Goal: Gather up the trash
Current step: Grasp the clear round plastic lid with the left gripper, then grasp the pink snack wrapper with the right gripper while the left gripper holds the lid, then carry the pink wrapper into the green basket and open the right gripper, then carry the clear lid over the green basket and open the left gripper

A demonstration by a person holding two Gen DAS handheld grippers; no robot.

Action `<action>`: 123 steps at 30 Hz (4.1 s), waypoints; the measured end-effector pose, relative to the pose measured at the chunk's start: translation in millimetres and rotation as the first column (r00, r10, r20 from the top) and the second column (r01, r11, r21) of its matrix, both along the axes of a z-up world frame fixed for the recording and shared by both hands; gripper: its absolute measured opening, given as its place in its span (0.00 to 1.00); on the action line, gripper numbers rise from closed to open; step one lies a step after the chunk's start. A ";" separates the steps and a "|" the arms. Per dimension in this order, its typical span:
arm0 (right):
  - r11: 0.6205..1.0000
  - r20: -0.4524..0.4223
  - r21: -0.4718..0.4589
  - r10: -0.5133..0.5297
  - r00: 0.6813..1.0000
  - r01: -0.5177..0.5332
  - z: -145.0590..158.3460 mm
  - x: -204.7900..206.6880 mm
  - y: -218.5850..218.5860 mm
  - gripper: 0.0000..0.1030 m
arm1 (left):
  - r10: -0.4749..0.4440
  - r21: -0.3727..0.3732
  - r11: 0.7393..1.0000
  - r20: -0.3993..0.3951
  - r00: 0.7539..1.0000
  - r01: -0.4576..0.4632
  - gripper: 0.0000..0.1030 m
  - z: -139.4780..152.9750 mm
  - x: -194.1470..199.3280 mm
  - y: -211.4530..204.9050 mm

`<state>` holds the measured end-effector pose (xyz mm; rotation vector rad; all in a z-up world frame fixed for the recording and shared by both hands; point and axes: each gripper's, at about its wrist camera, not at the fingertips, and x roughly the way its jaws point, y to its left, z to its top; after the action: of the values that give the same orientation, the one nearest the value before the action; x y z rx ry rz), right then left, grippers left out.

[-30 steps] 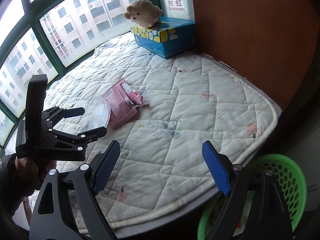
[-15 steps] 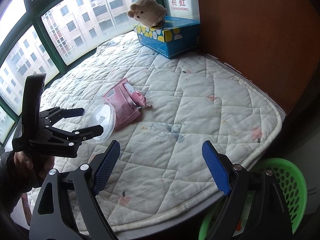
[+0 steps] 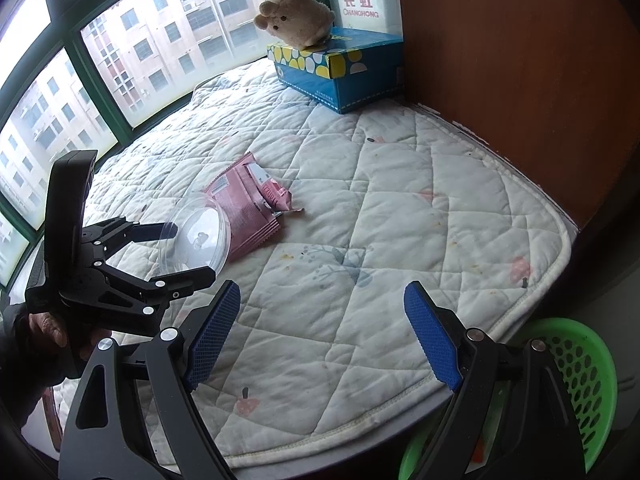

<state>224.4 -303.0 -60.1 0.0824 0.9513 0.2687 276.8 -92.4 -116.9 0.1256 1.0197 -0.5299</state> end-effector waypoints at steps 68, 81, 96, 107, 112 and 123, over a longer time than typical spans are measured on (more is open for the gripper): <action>0.993 -0.015 -0.050 0.104 0.994 -0.105 16.7 10.2 25.3 0.62 | 0.086 -0.057 0.995 0.155 0.984 -0.078 0.87 80.7 -73.8 42.4; 0.990 0.005 -0.055 -0.127 0.992 0.127 25.1 -87.7 -70.5 0.63 | -0.061 -0.058 0.996 0.166 0.984 0.071 0.87 93.2 -118.4 -48.7; 0.928 -0.009 -0.073 -0.366 0.931 0.364 8.6 -153.9 -167.9 0.82 | -0.210 -0.037 0.975 0.149 0.966 0.218 0.87 88.2 -147.4 -148.9; 0.906 0.045 -0.032 -0.421 0.906 0.423 29.0 -189.3 -193.6 0.84 | -0.259 -0.019 0.965 0.111 0.959 0.263 0.87 75.2 -152.8 -199.1; 0.898 0.076 -0.024 -0.437 0.896 0.440 37.9 -203.3 -197.7 0.86 | -0.280 -0.008 0.959 0.086 0.956 0.282 0.87 65.3 -157.4 -221.4; 0.876 0.080 0.006 -0.480 0.873 0.482 41.0 -222.7 -208.0 0.86 | -0.288 -0.019 0.957 0.038 0.957 0.289 0.91 50.2 -159.4 -247.2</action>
<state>1.7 -511.1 -19.1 0.2901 0.8228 -0.1975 117.4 -339.7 -66.7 0.2639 0.9656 -0.8032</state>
